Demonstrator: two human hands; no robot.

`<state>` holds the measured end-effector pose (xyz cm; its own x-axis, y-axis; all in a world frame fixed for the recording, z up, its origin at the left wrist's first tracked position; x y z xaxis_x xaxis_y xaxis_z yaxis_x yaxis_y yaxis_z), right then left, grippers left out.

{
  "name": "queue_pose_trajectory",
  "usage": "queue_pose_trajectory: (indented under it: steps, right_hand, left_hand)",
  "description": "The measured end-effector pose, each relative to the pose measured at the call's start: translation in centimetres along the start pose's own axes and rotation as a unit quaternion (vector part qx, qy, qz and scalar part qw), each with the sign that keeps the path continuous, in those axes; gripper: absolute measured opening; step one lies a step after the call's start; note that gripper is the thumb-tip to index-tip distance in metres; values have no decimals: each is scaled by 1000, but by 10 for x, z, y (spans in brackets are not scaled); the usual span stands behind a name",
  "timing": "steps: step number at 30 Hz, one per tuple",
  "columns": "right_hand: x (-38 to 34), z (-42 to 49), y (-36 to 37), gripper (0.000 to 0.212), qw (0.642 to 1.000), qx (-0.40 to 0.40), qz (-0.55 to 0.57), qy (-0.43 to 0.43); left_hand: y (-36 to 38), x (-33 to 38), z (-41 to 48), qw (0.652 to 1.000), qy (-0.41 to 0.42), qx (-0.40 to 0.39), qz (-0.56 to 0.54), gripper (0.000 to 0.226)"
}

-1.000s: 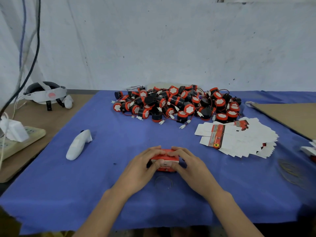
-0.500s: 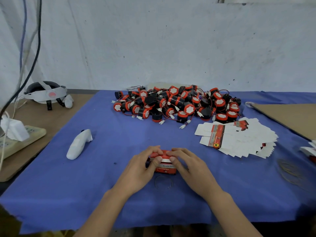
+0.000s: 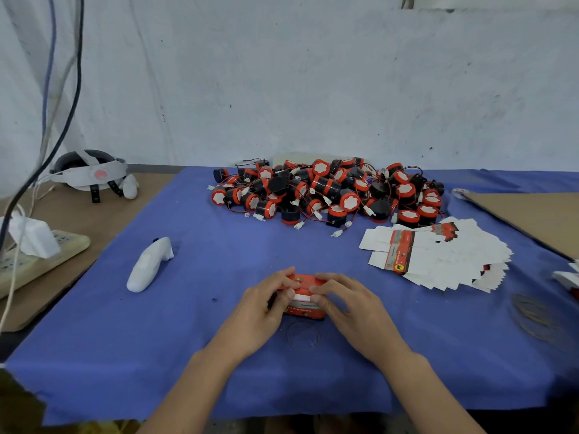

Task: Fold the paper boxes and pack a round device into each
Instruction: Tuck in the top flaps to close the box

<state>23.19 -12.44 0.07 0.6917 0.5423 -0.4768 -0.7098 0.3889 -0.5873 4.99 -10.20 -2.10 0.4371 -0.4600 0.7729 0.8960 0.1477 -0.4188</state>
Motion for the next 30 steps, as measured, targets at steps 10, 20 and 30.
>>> queue_pose_trajectory:
  steps: [10, 20, 30]
  right_hand:
    - [0, 0, 1, 44, 1000, -3, -6, -8]
    - [3, -2, 2, 33, 1000, 2, 3, -14]
    - [-2, -1, 1, 33, 1000, -2, -6, -19]
  left_hand:
    - [-5, 7, -4, 998, 22, -18, 53, 42]
    - [-13, 7, -1, 999, 19, 29, 21, 31]
    - [-11, 3, -6, 999, 11, 2, 40, 24]
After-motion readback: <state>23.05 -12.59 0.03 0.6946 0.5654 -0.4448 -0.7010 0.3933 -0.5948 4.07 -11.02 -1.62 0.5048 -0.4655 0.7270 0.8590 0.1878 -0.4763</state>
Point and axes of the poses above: each hand's wrist, its own z-axis towards the middle knuckle, its own y-axis out of the palm, x = y × z, the point moved 7 cm from there along z, towards the middle knuckle, and after that the axes turned 12 degrees about x, right-handed, at the moved point
